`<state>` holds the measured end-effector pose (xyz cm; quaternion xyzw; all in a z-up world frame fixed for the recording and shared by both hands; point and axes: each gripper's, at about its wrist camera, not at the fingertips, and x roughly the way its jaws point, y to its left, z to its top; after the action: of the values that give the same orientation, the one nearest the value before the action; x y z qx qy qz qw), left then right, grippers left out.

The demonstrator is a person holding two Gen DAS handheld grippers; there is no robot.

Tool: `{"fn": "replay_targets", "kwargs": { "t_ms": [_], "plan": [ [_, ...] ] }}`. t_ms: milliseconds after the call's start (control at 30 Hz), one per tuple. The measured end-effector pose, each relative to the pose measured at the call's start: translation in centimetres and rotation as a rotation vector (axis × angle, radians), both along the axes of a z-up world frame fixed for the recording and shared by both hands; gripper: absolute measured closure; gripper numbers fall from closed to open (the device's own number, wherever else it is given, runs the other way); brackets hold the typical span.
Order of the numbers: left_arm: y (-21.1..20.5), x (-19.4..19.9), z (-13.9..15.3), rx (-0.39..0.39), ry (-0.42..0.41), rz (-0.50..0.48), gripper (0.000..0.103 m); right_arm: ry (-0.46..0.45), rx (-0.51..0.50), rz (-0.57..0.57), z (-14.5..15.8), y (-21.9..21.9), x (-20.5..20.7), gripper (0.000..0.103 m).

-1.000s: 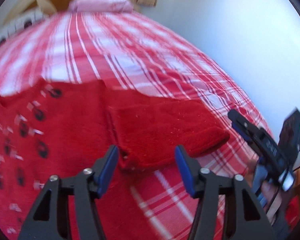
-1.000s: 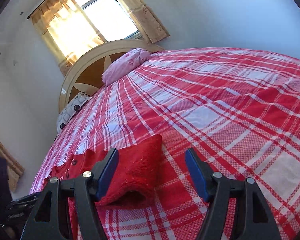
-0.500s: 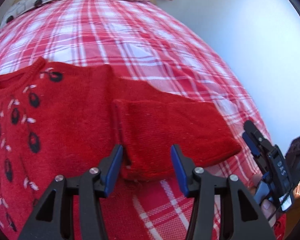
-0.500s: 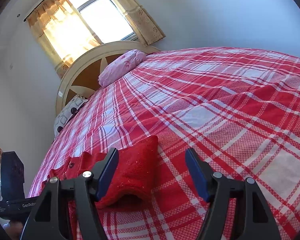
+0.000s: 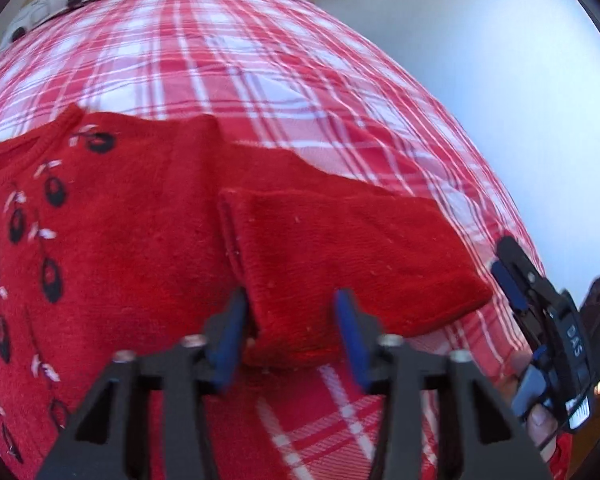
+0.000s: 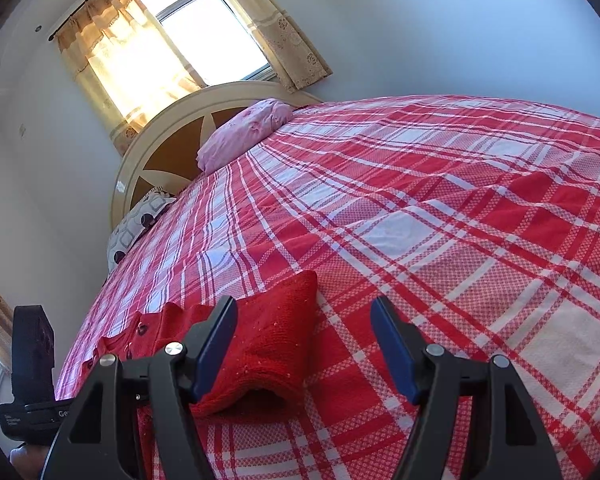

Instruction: Fold small clothes

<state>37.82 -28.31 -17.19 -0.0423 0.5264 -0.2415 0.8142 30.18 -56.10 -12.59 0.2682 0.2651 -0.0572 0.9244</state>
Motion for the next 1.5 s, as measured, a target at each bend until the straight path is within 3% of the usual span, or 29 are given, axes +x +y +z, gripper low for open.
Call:
{"fn": "replay_targets", "kwargs": {
  "t_ms": [33,67,100,333,733,967,1500],
  "plan": [
    [-0.3,-0.1,0.0,0.01,-0.006,-0.005,0.076,0.003,0.0,0.001,0.0,0.0,0.1,0.033],
    [-0.4,-0.1,0.2,0.017,-0.021,-0.003,0.09,0.004,0.002,0.001,0.0,0.0,0.1,0.033],
    [-0.5,-0.1,0.5,0.008,-0.028,-0.012,0.092,0.002,0.003,0.0,0.0,-0.1,0.1,0.033],
    [2.0,0.6,3.5,-0.054,-0.081,0.023,0.094,-0.02,0.018,-0.005,0.1,-0.3,-0.2,0.033],
    [7.1,-0.1,6.9,-0.031,-0.183,0.033,0.094,-0.02,0.01,0.006,0.0,0.0,-0.1,0.033],
    [11.8,-0.3,8.1,-0.054,-0.185,0.086,0.094,-0.009,0.008,0.02,-0.2,0.2,0.3,0.033],
    [20.2,-0.8,7.4,-0.001,-0.193,0.231,0.094,-0.011,0.005,0.026,-0.2,0.3,0.2,0.033]
  ]
}}
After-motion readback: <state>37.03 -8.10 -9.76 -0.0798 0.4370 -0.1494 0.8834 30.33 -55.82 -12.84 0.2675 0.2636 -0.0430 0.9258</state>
